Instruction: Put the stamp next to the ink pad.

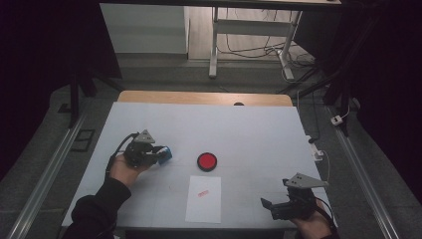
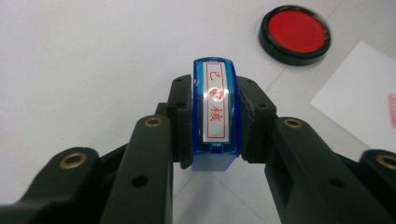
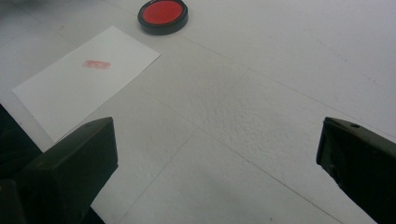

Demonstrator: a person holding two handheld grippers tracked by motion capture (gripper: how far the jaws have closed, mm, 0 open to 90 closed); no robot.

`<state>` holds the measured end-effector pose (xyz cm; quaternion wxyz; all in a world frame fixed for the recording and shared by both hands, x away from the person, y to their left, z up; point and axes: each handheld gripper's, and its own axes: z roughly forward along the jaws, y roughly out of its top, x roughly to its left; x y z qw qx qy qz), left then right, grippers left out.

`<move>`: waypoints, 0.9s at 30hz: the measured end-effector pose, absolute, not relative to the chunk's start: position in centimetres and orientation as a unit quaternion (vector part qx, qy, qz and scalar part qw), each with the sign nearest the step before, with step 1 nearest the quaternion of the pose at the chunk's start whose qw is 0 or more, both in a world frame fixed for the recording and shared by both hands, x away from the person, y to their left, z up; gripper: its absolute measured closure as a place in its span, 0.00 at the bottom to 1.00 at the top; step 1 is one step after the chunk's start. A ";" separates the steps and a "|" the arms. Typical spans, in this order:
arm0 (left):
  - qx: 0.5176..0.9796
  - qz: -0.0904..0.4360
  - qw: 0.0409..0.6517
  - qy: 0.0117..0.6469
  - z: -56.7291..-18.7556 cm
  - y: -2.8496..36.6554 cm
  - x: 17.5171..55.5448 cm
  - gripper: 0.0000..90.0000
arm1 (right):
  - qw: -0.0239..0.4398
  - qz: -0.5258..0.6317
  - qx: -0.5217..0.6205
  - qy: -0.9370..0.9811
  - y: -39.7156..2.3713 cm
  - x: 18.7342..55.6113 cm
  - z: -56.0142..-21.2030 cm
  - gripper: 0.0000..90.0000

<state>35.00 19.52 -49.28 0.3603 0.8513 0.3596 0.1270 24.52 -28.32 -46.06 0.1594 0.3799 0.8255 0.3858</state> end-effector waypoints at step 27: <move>0.840 0.067 0.371 0.391 -49.5 20.3 35.3 0.53 | 0.151 0.386 0.381 0.827 -28.4 24.6 -46.1 0.00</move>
